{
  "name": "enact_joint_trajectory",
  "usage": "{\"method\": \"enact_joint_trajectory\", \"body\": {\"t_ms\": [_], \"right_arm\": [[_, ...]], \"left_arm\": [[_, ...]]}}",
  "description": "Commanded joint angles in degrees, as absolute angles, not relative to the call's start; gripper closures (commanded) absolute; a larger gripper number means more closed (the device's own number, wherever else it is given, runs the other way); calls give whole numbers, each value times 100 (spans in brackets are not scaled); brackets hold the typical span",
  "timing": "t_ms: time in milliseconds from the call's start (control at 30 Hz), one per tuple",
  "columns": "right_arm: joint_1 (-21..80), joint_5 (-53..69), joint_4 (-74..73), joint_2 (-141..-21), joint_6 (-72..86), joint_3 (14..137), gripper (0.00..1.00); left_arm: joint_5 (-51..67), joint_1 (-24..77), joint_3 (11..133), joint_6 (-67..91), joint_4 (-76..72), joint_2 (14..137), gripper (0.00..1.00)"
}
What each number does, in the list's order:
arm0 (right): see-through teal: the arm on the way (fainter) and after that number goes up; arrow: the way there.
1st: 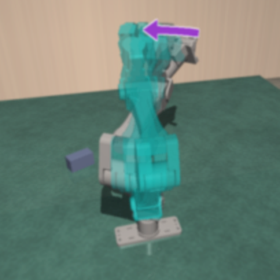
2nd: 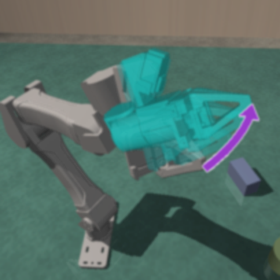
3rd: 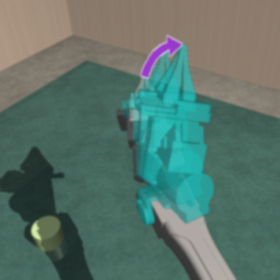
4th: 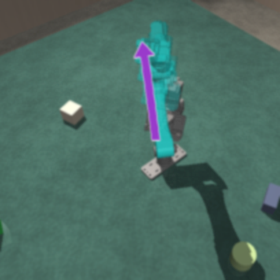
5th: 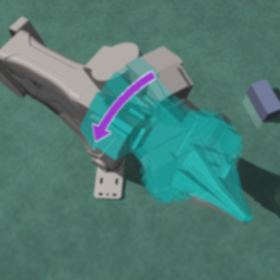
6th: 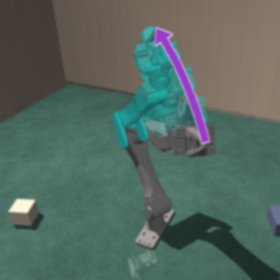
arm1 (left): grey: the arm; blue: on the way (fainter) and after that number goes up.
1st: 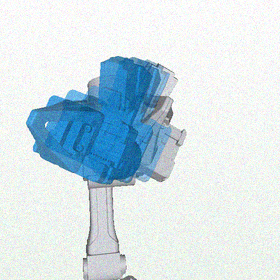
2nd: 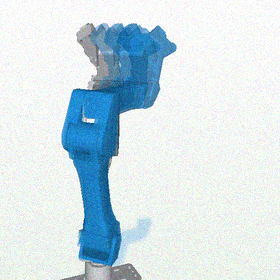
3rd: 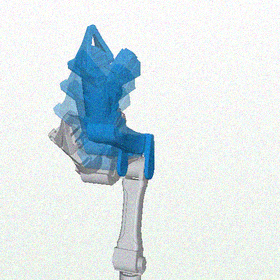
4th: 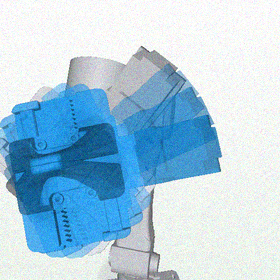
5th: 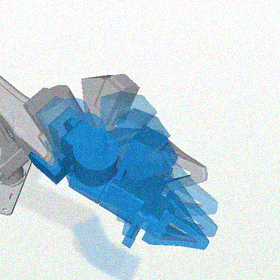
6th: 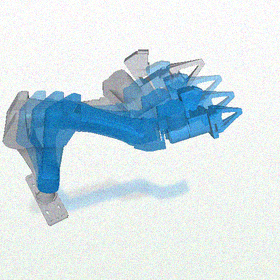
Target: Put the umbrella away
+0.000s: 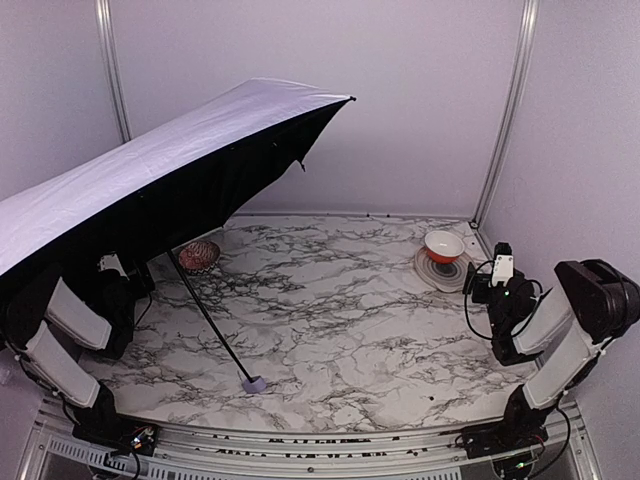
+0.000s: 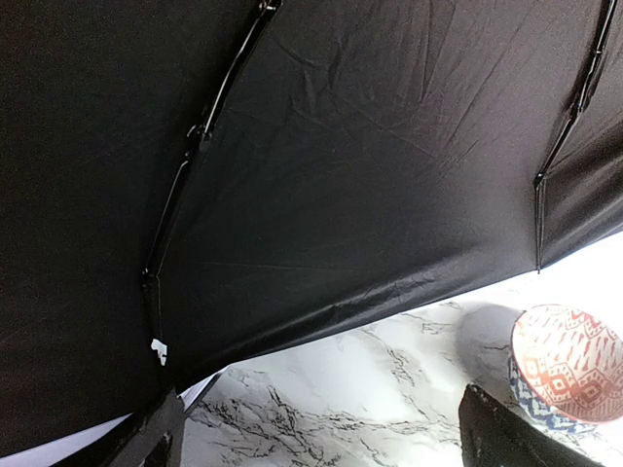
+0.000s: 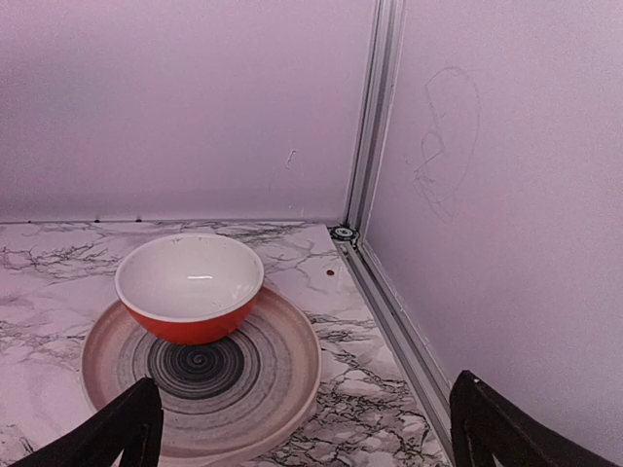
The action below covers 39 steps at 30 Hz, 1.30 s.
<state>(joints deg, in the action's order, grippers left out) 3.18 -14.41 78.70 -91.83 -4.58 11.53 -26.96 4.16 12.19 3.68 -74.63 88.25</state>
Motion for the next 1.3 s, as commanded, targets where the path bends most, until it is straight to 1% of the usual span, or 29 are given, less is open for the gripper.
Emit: {"method": "enact_joint_trajectory", "body": {"t_ms": [0, 333, 400, 533, 633, 733, 800, 867, 967, 1033, 1100, 1167, 1267], "right_arm": [[280, -1424, 7971, -9185, -454, 1258, 0], [254, -1344, 7893, -9179, -434, 1280, 0], [248, -1279, 7958, -9156, -472, 1261, 0], [263, -1016, 7121, -8699, -589, 1511, 0], [347, -984, 6432, -8328, -693, 1738, 0], [708, -955, 5523, -7925, -879, 2100, 0], [938, -391, 4891, -7742, -782, 2413, 3], [1267, 221, 4546, -7727, -771, 2694, 7], [1938, 736, 4085, -7990, -846, 3275, 7], [2351, 1028, 3854, -8250, -878, 3670, 7], [2729, 1321, 3573, -8523, -948, 4080, 4], [3052, 1518, 3202, -8803, -971, 4504, 1], [3496, 1991, 2910, -9234, -922, 5074, 0]], "left_arm": [[-2663, 388, 1283, 387, -7418, 8771, 1], [-2611, 391, 1288, 324, -7425, 8740, 1], [-2364, 404, 1421, 236, -6987, 8491, 1], [-2378, 473, 1832, 123, -5704, 7702, 1], [-2479, 499, 1803, 395, -5625, 7237, 1], [-1975, 544, 1856, 619, -5451, 6997, 3], [-1806, 618, 1973, 807, -5117, 6838, 7], [-1674, 770, 2154, 946, -4675, 6667, 13], [-1403, 1049, 2384, 1120, -4028, 6411, 17], [-1098, 1144, 2396, 1357, -3852, 6133, 18], [-934, 1153, 2302, 1655, -3770, 5853, 19], [-1090, 1157, 2203, 1944, -3590, 5585, 23], [-1186, 1159, 2207, 2194, -3192, 5351, 28]]}}
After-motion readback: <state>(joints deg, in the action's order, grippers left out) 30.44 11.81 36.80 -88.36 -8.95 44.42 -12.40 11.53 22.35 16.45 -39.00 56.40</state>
